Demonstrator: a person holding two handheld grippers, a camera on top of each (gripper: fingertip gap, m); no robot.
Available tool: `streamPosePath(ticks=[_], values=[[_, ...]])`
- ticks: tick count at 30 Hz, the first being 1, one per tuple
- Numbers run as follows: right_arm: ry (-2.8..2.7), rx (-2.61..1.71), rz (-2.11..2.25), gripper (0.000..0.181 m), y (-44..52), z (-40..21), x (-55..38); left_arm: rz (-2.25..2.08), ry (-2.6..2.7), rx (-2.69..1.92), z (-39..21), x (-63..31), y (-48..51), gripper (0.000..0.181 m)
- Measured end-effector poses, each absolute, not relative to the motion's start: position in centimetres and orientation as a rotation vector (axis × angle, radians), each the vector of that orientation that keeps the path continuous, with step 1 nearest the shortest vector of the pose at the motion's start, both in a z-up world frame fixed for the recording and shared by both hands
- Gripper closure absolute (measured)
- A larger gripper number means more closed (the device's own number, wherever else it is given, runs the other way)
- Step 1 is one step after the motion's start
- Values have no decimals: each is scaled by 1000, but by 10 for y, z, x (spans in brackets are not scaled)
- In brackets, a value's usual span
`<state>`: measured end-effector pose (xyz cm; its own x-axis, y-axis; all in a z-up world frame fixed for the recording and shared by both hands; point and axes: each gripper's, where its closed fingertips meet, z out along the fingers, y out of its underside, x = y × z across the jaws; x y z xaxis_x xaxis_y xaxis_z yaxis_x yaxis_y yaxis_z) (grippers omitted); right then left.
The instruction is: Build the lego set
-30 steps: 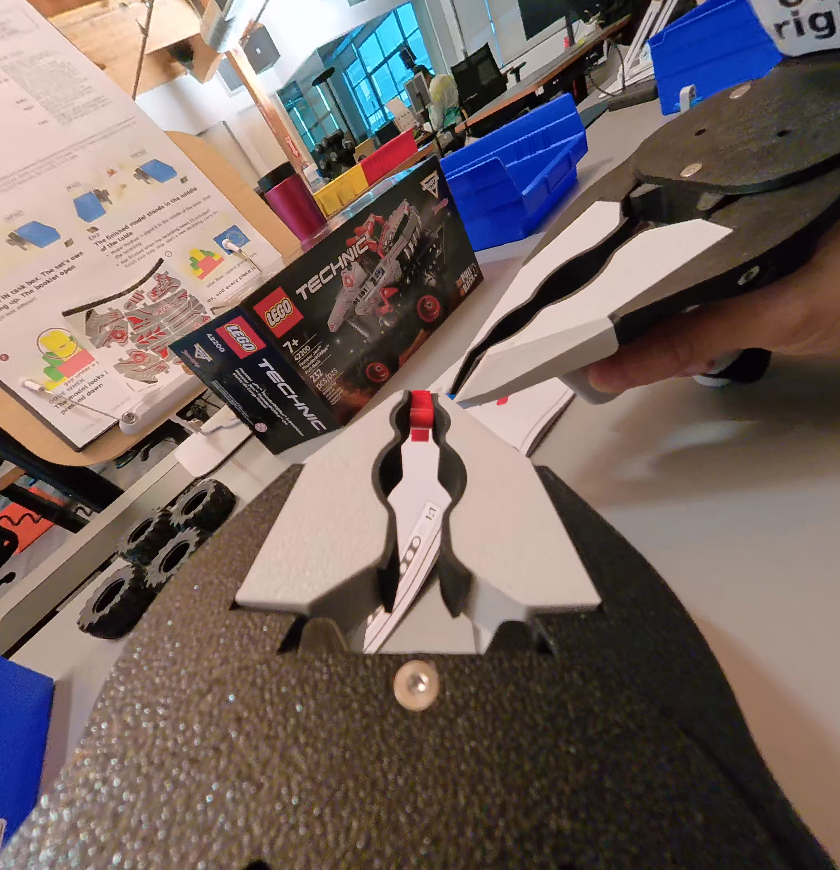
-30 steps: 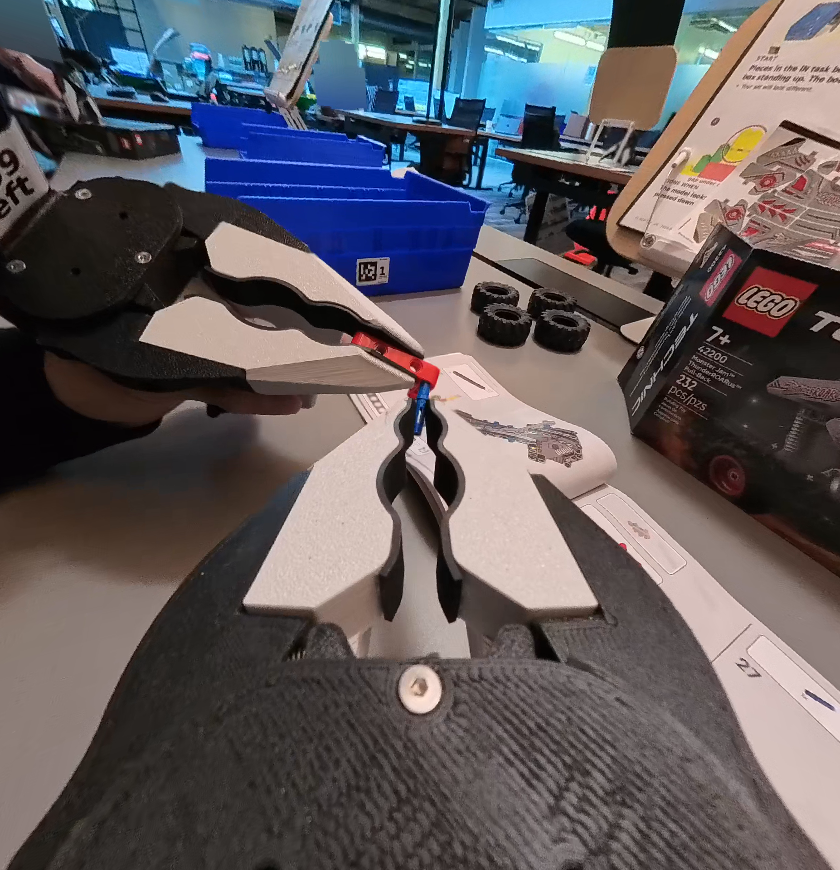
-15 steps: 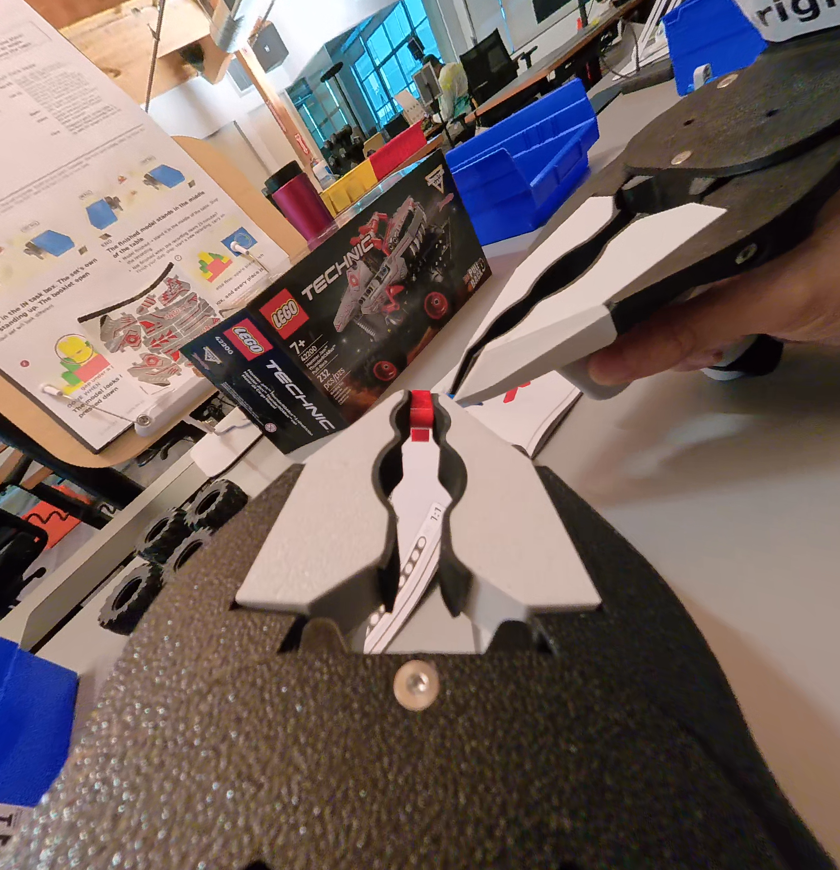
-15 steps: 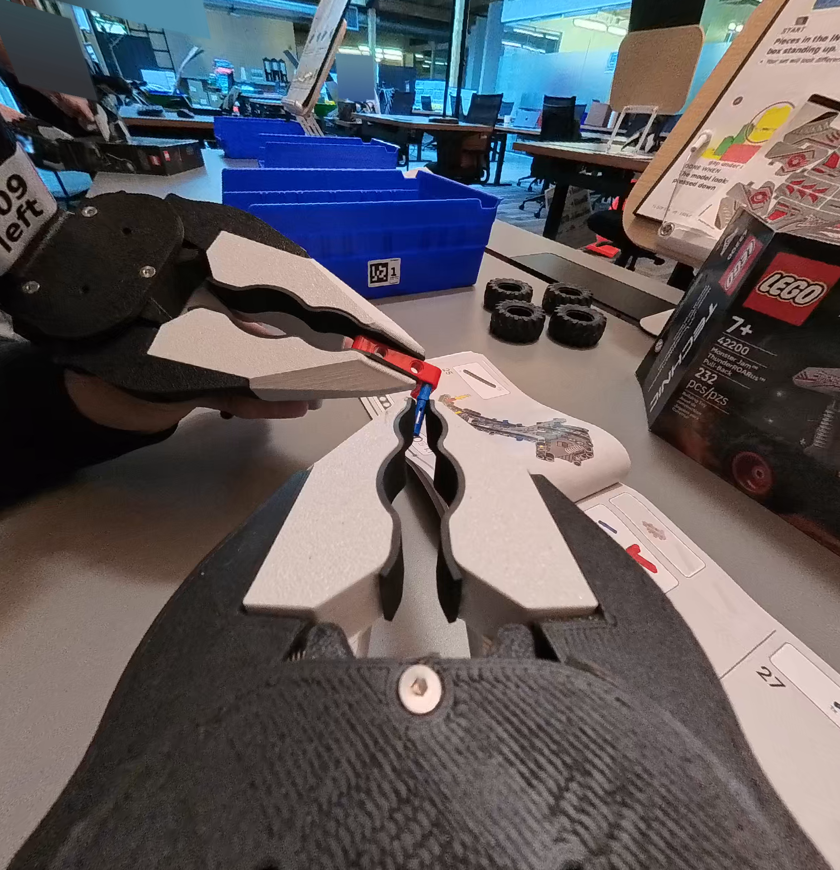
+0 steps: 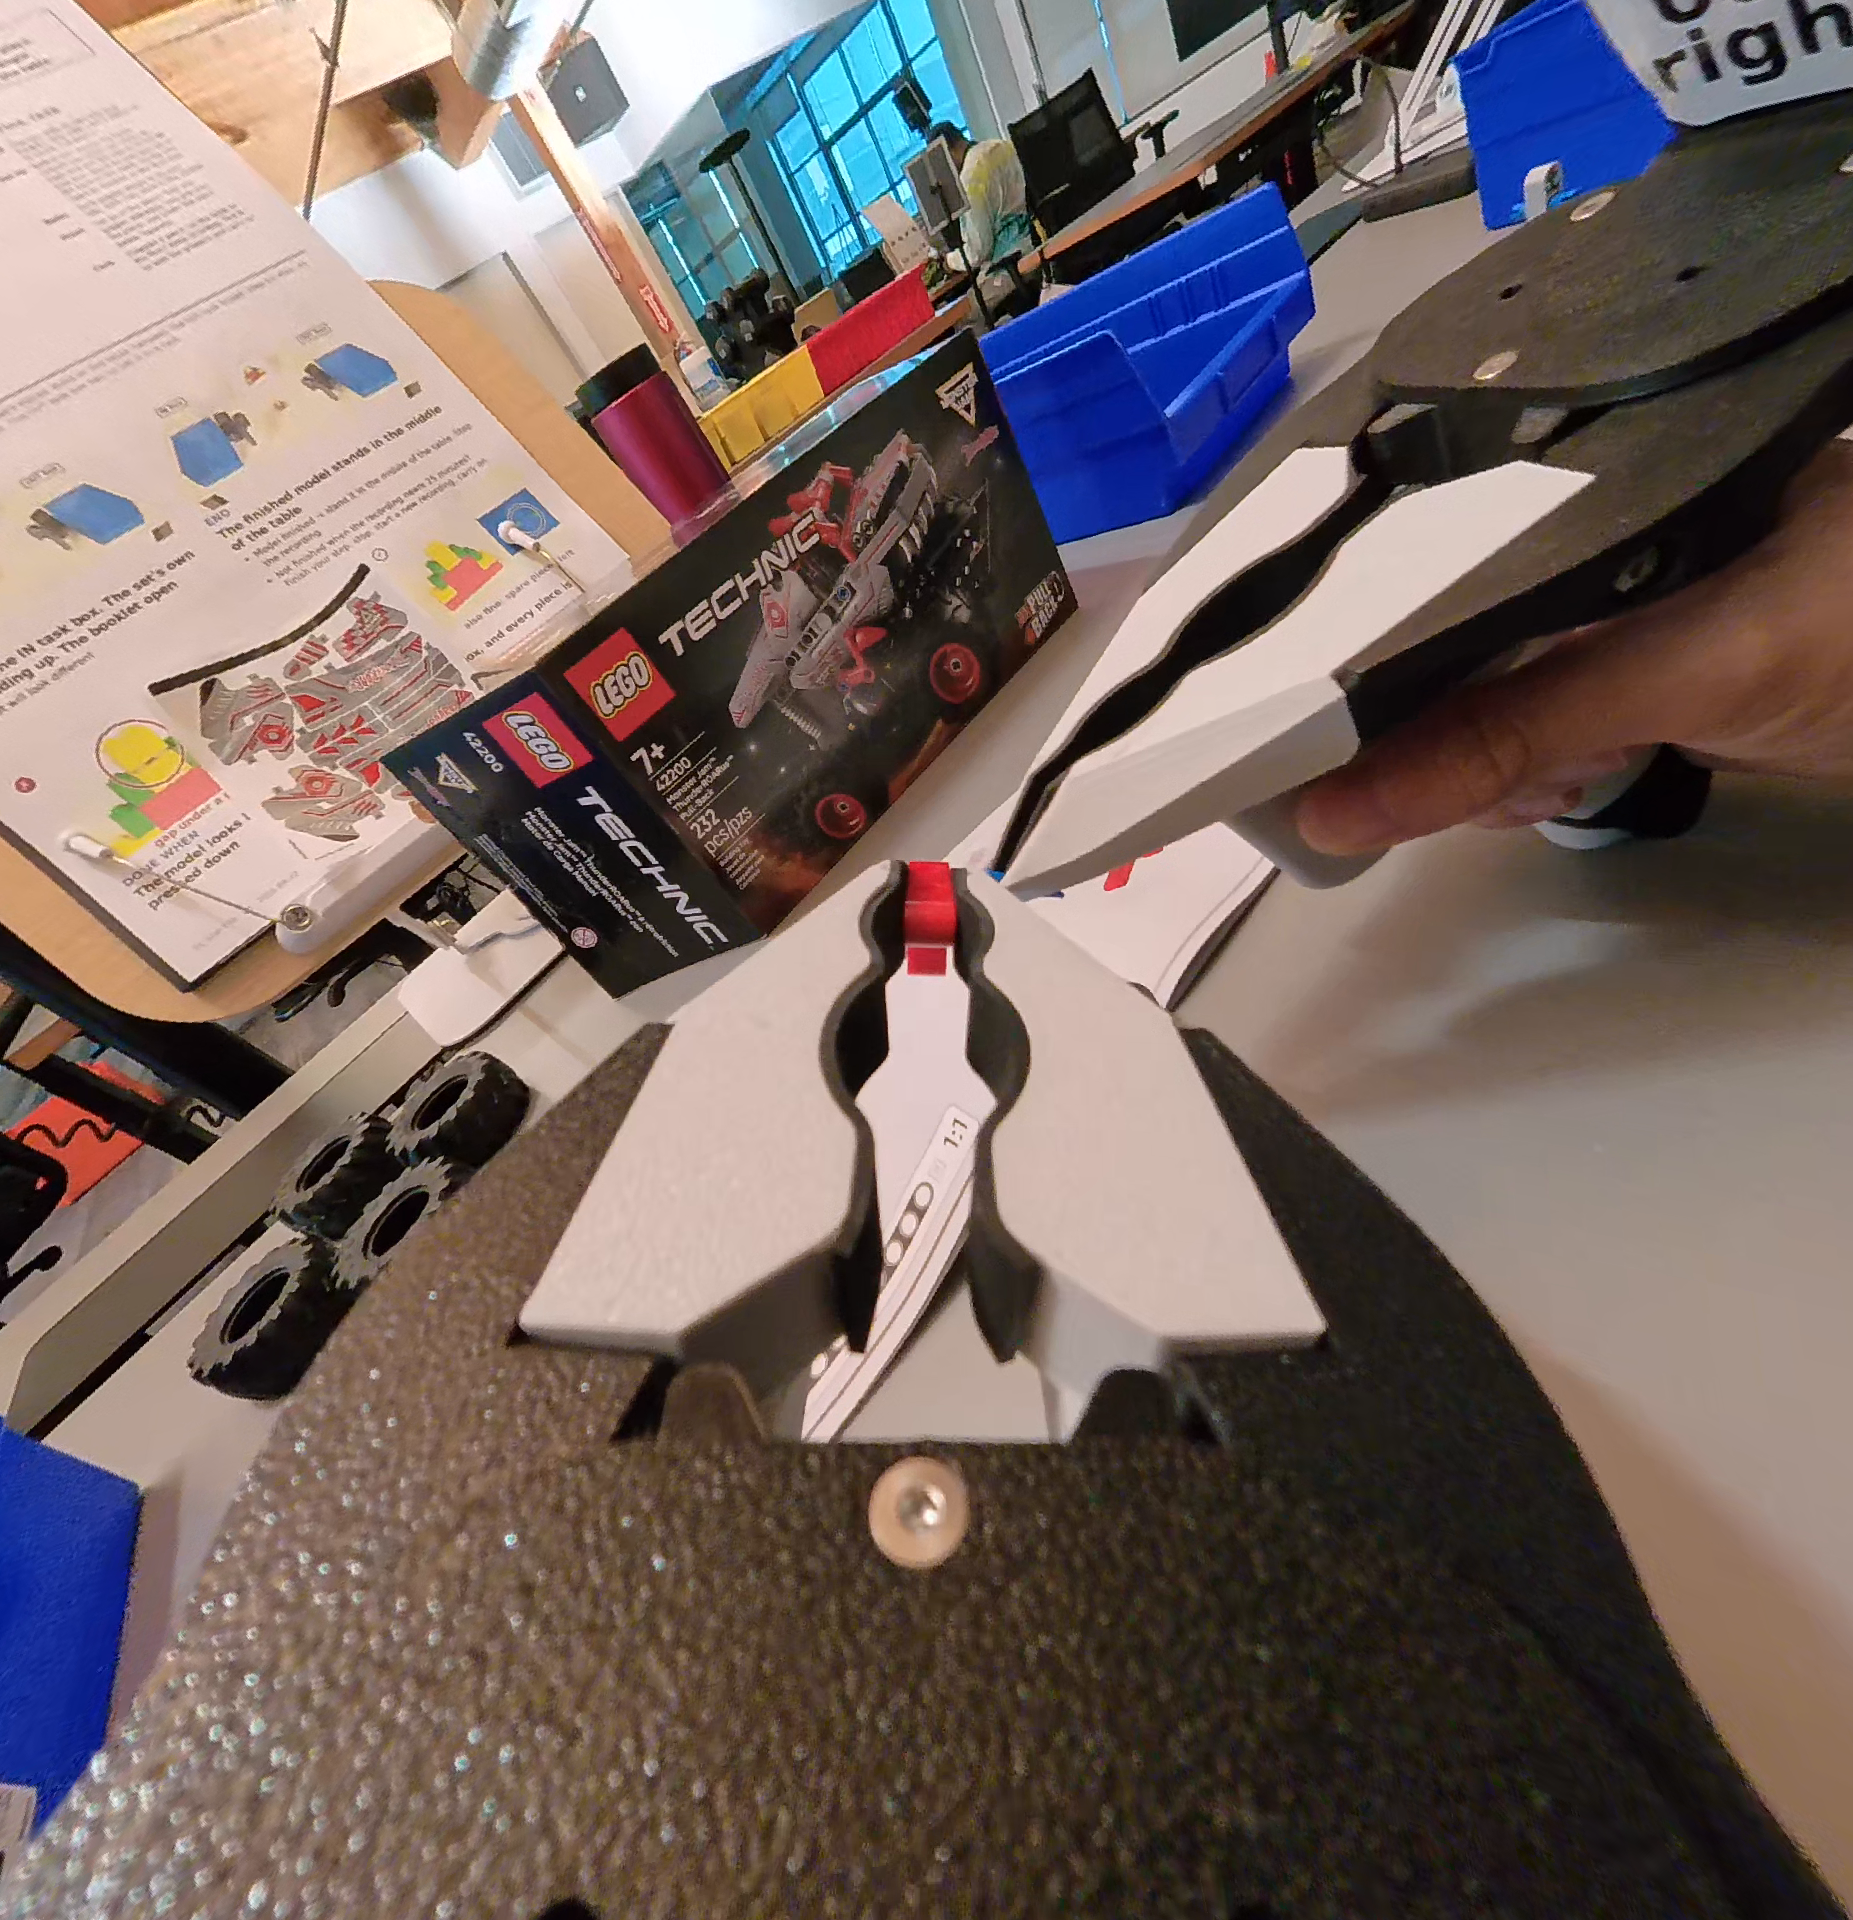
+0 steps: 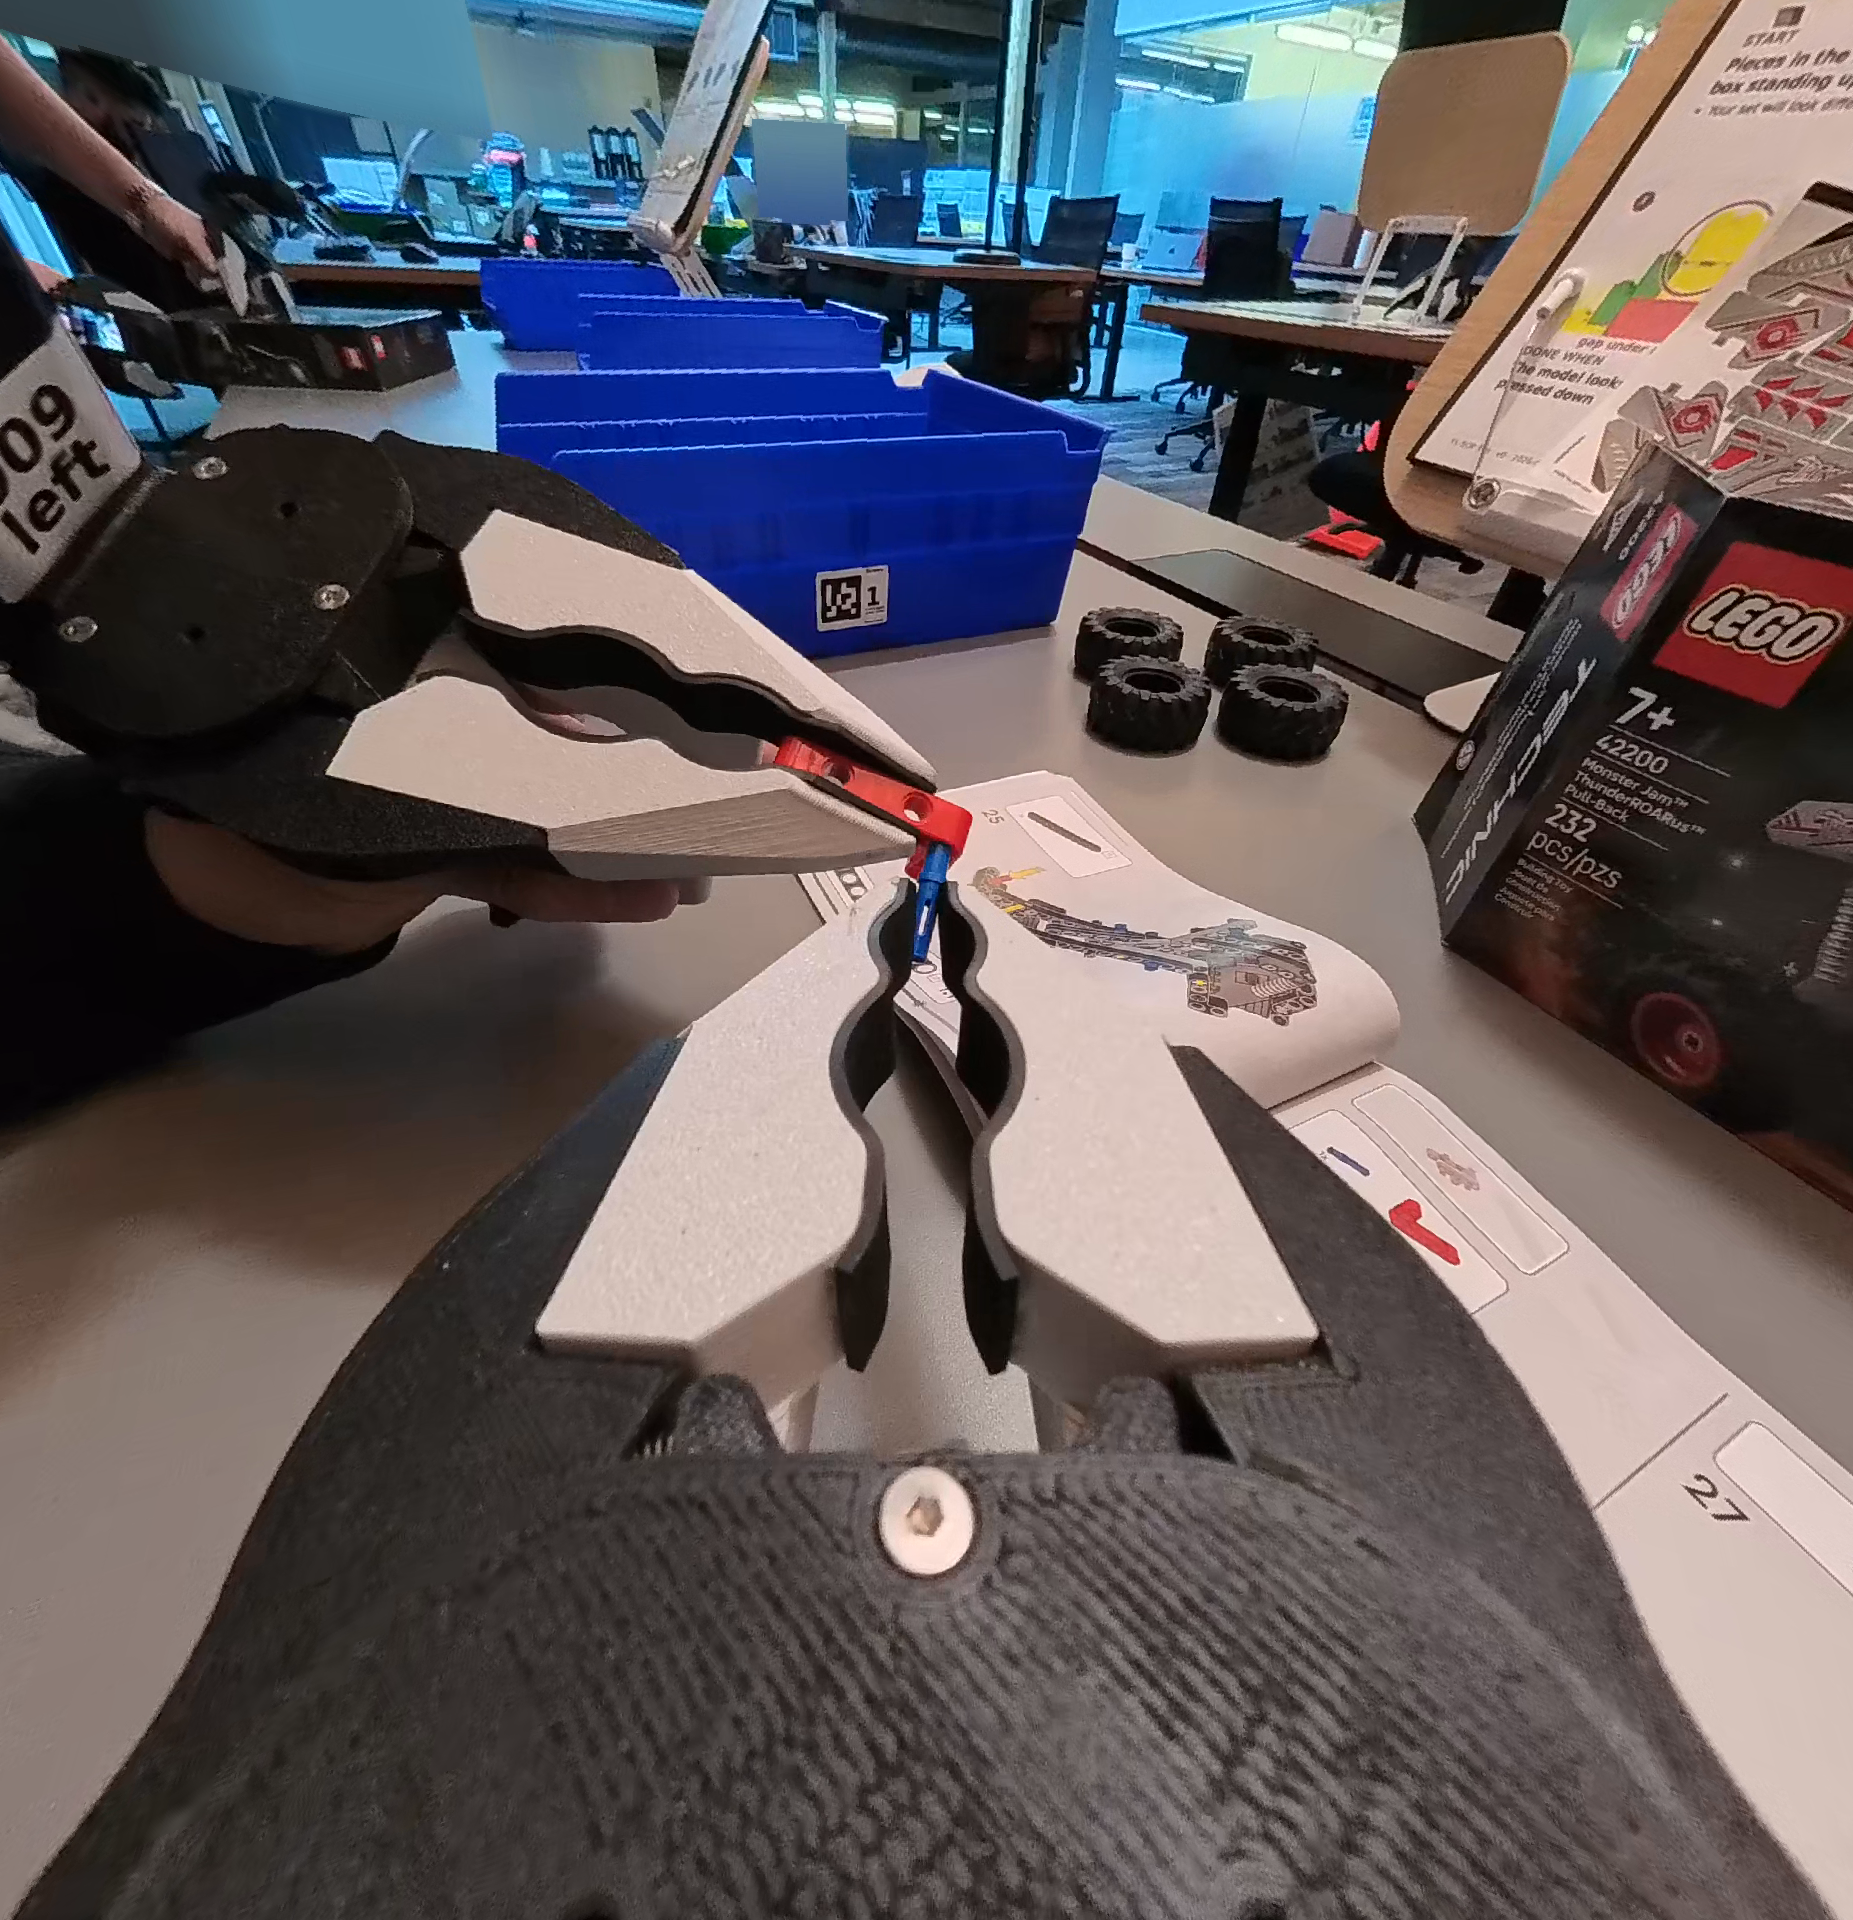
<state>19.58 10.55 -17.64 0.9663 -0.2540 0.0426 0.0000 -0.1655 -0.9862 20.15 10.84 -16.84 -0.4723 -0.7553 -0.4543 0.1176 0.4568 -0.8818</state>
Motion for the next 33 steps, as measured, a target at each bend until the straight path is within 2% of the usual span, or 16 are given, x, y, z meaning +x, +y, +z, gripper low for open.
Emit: streamPosePath(ticks=[19, 20, 27, 33], values=[[171, -1740, -277, 179, 108, -178, 194, -1190, 1762, -542, -167, 199, 110, 176], [170, -1745, -296, 175, 108, -178, 195, -1191, 1770, -539, -168, 199, 110, 176], [294, -1812, -301, 179, 91, -189, 187, -1326, 1871, -510, -177, 190, 92, 176], [263, -1920, -293, 179, 87, -205, 191, -1167, 1885, -454, -188, 195, 90, 176]])
